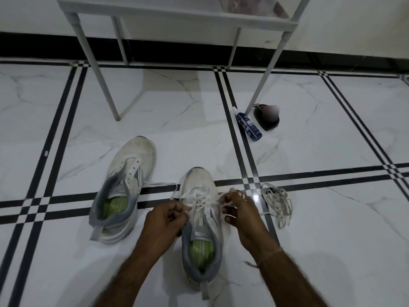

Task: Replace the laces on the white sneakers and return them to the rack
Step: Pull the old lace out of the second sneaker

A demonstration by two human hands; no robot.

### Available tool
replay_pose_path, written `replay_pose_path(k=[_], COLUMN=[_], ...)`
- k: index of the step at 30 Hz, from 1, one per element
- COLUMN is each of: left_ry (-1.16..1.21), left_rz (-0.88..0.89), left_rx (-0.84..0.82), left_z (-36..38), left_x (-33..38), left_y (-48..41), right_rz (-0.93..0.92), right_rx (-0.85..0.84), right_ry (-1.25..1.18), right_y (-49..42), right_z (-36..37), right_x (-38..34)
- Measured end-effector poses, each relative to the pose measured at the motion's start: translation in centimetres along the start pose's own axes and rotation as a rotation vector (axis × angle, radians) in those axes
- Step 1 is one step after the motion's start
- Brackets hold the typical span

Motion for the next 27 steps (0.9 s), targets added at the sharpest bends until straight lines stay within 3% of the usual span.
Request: replay_pose_path(k=[3,5,7,9,11,14,15,18,21,22,24,27], left_ry=[-0.051,-0.097,-0.188,-0.273,-0.310,-0.396,-0.447,-0.480,-0.269,-0.303,-0.544,-0.580], left_rz=[0.033,0.062,0.103,0.179,0.238,0.241,0.262,0.286,0.069,0.030,0.108,0.437], left_rx=[-0.030,-0.046,-0.046,-0.034,0.009,0.027,0.016,0.023,0.249,0.348,0.432,0.223], left_z=[0.4,0.6,0.7,0.9,0.9,0.7,0.8,0.5,-1.4,-2.1,-2.2,0.6], left_x=[0.4,0.7,1.0,1.7,2.3,2.8,2.9,2.0,-0.2,-0.3,1.1,4.0], left_y=[-0.2,-0.3,-0.5,-0.7,-1.5,-3.5,-3.9,-4.3,-3.7,-3.0,-1.8,-1.6], right_rz=[-0.003,-0.060,-0.278,-0.618,-0.752,-0.442,-0.395,-0.398,-0.397,-0.407,-0.440,-0.498], right_rx=[0.013,0.026,0.217,0.454,0.412,0.006,-0.044,0.028,0.045,0.051,0.085,0.135], right_ry=[-0.097,0.099,0.524,0.748,0.761,0.749,0.766,0.797,0.810,0.826,0.836,0.870], right_y=[0.0,0.1,0.2,1.9,3.1,2.6,2.5,1.9,1.2,1.1,1.1,1.1], right_z=[-0.9,-1.0,-1.2,-0.9,-0.1,1.7,2.1,2.3,2.0,2.0,2.1,2.0], right_x=[-0.7,-1.0,-1.5,-2.7,-2.9,-0.4,0.2,0.4,0.1,0.0,0.0,0.4])
Point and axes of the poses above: each hand's wrist, its own y-axis away from the middle knuckle, its own z-axis out of the palm, x = y × z, the point moved 6 cm from there along -y, towards the middle knuckle, and after that the axes turned 9 degrees about z, right-handed, at the moved point
